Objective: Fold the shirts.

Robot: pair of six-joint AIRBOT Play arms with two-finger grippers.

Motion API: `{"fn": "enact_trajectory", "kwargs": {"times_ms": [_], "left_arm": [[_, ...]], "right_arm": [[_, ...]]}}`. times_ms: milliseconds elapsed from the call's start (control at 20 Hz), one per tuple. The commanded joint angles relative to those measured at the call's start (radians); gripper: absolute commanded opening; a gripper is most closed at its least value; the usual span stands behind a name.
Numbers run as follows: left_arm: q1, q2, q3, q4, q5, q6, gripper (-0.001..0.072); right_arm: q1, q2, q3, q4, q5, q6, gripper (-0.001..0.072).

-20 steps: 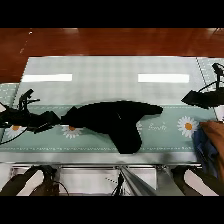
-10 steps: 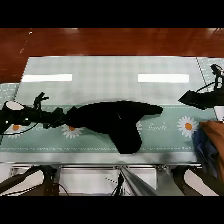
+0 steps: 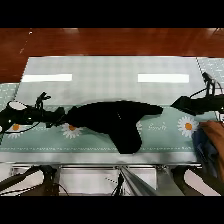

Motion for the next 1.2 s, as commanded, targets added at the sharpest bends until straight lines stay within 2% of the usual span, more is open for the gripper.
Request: {"fn": "enact_trajectory", "kwargs": {"times_ms": [0, 150, 250, 500, 600, 650, 700, 800, 850, 1150], "left_arm": [[0.000, 0.005, 0.000, -0.004, -0.051, 0.034, 0.0034], [0.000, 0.008, 0.000, -0.004, -0.077, 0.051, 0.0034], [0.000, 0.008, 0.000, -0.004, -0.078, 0.051, 0.0034], [0.000, 0.008, 0.000, -0.004, -0.077, 0.051, 0.0034], [0.000, 0.008, 0.000, -0.004, -0.076, 0.051, 0.0035], [0.000, 0.008, 0.002, -0.004, -0.076, 0.051, 0.0034], [0.000, 0.008, 0.007, -0.005, -0.077, 0.051, 0.0034], [0.000, 0.008, 0.029, -0.004, -0.078, 0.051, 0.0034], [0.000, 0.009, 0.050, -0.005, -0.082, 0.051, 0.0034], [0.000, 0.053, 0.298, -0.004, -0.156, 0.051, 0.0034]], "right_arm": [[0.000, -0.052, -0.093, 0.183, -0.004, -0.058, 0.0589], [0.000, -0.100, -0.124, 0.292, -0.063, -0.094, 0.0589], [0.032, -0.124, -0.126, 0.310, -0.120, -0.093, 0.0588], [0.248, -0.206, -0.126, 0.320, -0.314, -0.034, 0.0588], [0.315, -0.240, -0.126, 0.376, -0.409, -0.025, 0.0586], [0.341, -0.247, -0.126, 0.411, -0.464, -0.026, 0.0554], [0.359, -0.248, -0.126, 0.438, -0.524, -0.026, 0.0425], [0.359, -0.248, -0.111, 0.480, -0.570, -0.026, 0.0063], [0.347, -0.245, -0.096, 0.484, -0.568, -0.027, 0.0033], [0.281, -0.102, 0.076, 0.472, -0.408, -0.193, 0.0031]]}}
